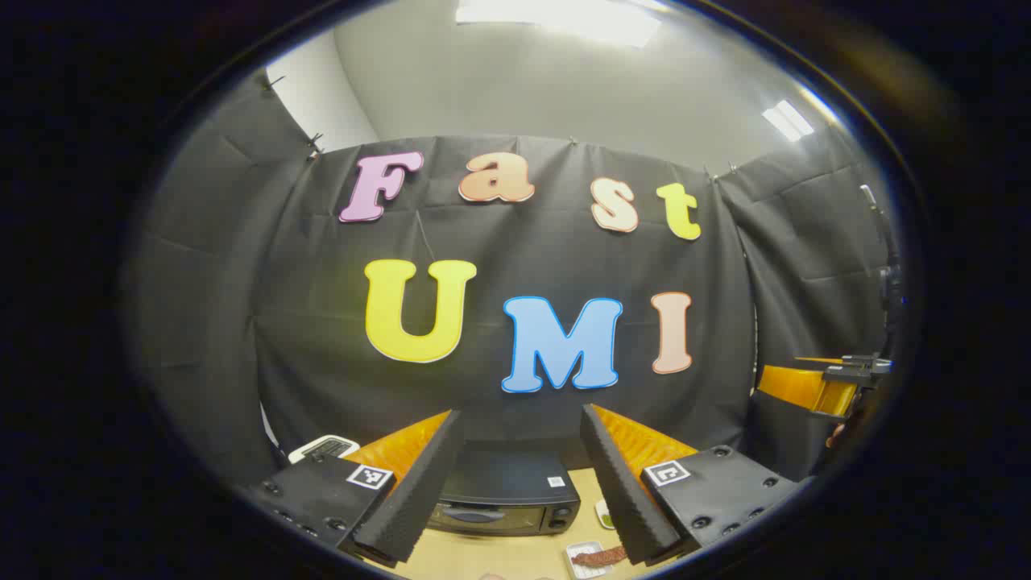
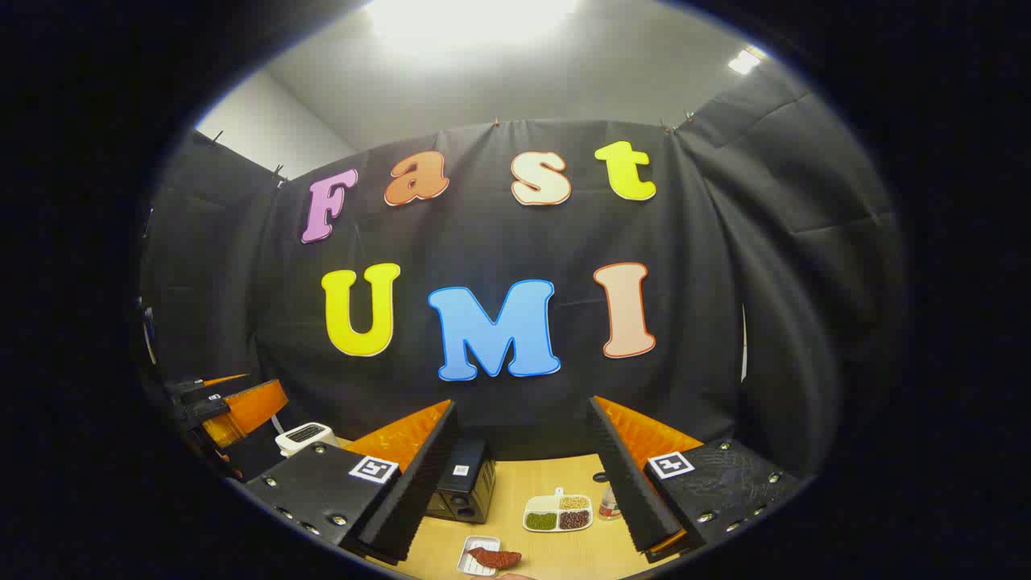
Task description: Open the electric oven with the left hand, put the food in, and close the electric oven.
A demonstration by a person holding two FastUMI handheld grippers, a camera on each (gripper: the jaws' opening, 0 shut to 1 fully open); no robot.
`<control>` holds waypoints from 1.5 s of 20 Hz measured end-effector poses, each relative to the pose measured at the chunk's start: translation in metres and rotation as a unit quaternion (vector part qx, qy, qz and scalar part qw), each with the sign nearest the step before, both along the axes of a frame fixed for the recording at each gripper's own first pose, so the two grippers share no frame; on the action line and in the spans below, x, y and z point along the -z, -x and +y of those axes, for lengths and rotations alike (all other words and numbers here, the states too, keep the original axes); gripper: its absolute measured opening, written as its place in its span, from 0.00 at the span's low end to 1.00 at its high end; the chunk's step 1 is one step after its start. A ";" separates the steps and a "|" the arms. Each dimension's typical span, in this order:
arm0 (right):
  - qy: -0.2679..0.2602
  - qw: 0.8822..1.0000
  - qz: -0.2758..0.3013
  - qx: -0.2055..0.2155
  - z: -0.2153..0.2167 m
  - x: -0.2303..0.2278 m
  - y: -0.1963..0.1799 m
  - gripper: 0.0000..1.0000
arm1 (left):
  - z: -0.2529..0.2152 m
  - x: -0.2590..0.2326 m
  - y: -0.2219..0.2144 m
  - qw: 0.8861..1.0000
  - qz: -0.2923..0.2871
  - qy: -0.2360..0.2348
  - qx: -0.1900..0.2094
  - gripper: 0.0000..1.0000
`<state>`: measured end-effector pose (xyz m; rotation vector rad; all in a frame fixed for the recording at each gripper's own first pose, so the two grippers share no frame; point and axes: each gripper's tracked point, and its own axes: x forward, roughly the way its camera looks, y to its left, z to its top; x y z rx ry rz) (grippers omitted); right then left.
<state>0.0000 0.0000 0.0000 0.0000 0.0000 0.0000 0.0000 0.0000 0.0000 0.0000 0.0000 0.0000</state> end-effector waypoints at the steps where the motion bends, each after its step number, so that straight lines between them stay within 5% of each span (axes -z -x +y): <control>1: 0.002 1.000 -0.003 -0.001 0.002 -0.001 0.003 0.97 | 0.001 0.002 0.002 1.000 -0.001 0.002 0.005 1.00; 15: -0.004 0.999 -0.013 0.040 0.005 0.022 0.028 0.97 | 0.011 0.034 0.031 0.999 0.005 -0.002 0.050 1.00; 22: -0.003 1.000 0.003 0.024 -0.008 0.049 0.009 0.97 | 0.042 0.082 0.018 0.998 0.050 0.004 -0.035 0.99; 30: 0.000 0.999 0.040 -0.001 -0.028 0.077 -0.016 0.97 | 0.035 0.183 -0.045 0.991 0.123 -0.003 -0.049 0.96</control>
